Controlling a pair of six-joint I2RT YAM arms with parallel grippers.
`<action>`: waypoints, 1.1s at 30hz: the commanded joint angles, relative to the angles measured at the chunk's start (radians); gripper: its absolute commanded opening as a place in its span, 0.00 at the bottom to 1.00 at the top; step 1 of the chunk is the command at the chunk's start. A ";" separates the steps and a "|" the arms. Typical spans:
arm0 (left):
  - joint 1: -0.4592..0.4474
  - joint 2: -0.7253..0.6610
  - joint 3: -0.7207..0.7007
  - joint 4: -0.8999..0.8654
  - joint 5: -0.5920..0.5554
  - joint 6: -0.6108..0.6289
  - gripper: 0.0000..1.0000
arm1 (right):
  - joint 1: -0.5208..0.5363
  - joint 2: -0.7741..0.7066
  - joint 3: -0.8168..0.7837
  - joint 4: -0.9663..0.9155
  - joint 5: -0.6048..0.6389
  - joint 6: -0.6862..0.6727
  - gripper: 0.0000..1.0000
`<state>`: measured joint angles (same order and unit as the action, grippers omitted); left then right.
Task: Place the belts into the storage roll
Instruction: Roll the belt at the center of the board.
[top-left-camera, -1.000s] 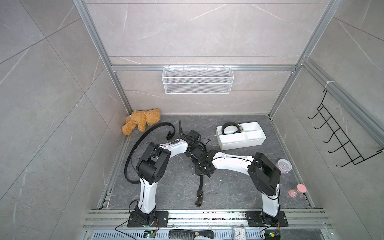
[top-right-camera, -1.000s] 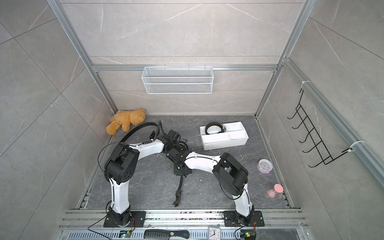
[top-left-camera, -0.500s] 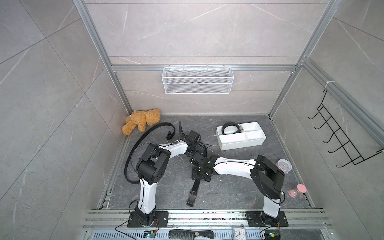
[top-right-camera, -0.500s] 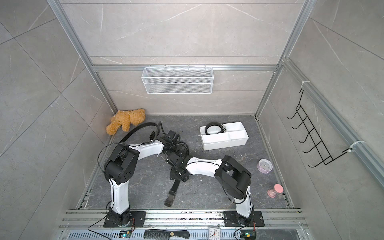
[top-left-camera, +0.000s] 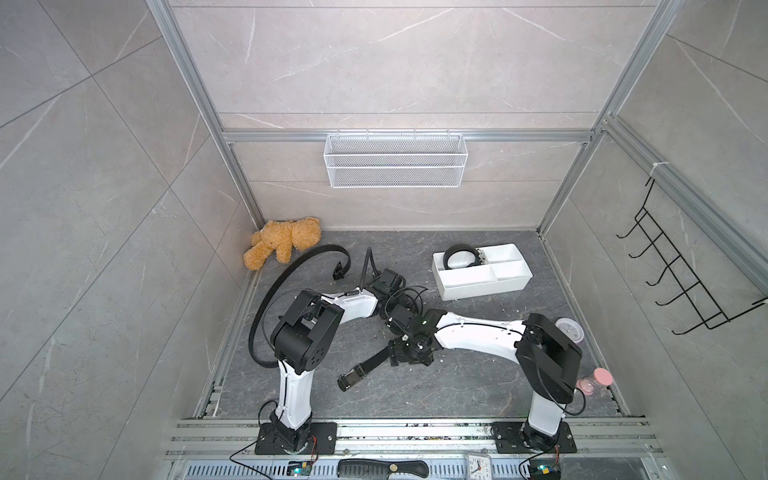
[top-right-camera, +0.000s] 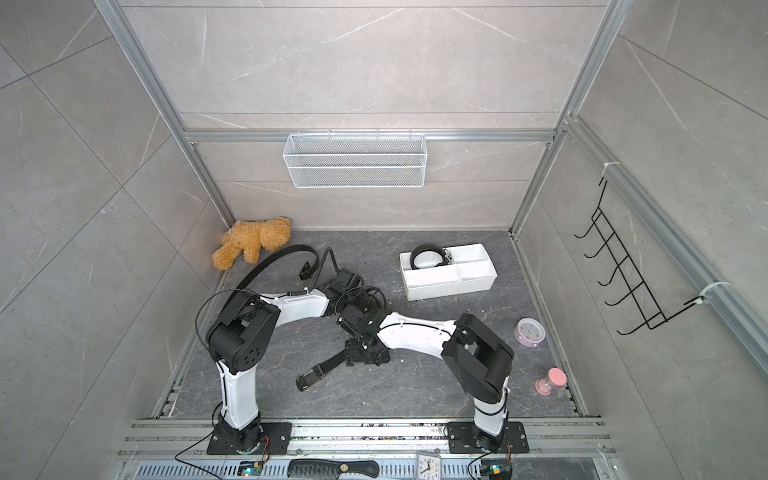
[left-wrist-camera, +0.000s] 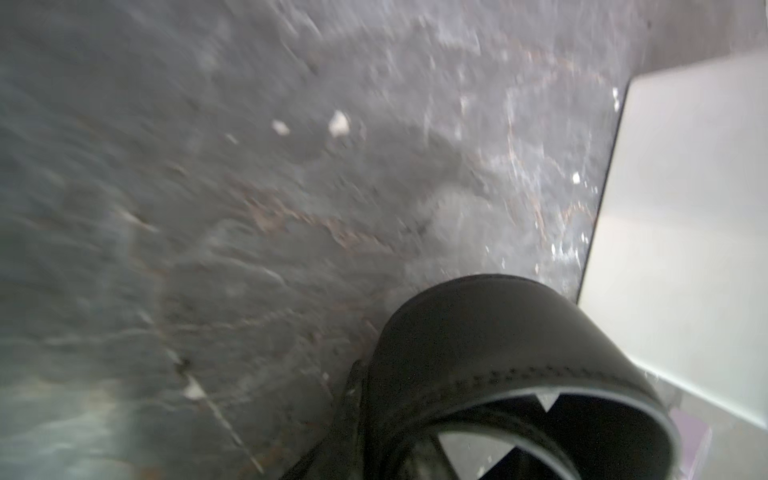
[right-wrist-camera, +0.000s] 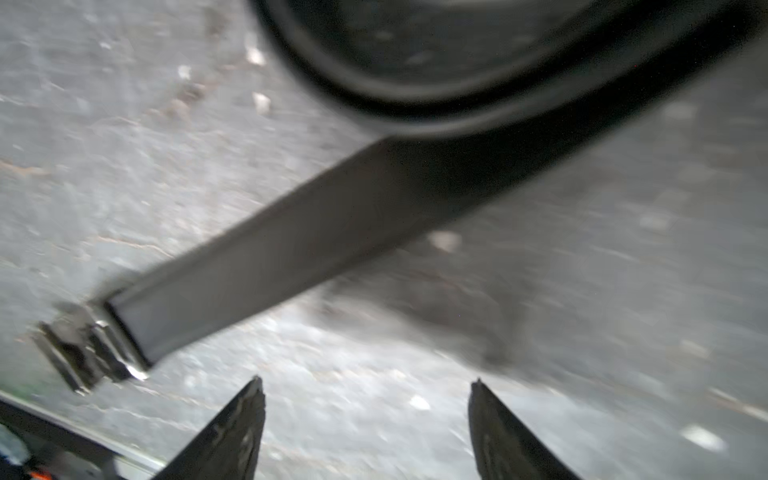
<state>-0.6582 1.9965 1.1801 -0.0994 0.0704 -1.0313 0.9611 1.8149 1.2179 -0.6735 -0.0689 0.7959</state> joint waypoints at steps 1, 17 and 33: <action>-0.050 0.144 -0.099 -0.267 0.130 0.011 0.00 | -0.086 -0.073 -0.029 -0.111 0.073 -0.092 0.79; -0.050 0.117 -0.047 -0.379 0.078 0.042 0.00 | -0.274 0.043 0.083 0.130 0.095 -0.160 0.83; -0.050 0.127 -0.028 -0.408 0.066 0.044 0.00 | -0.274 -0.009 0.031 0.172 0.052 -0.124 0.81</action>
<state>-0.6651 2.0075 1.2427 -0.1905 0.0795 -0.9752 0.6857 1.7542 1.2343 -0.5247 0.0113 0.6563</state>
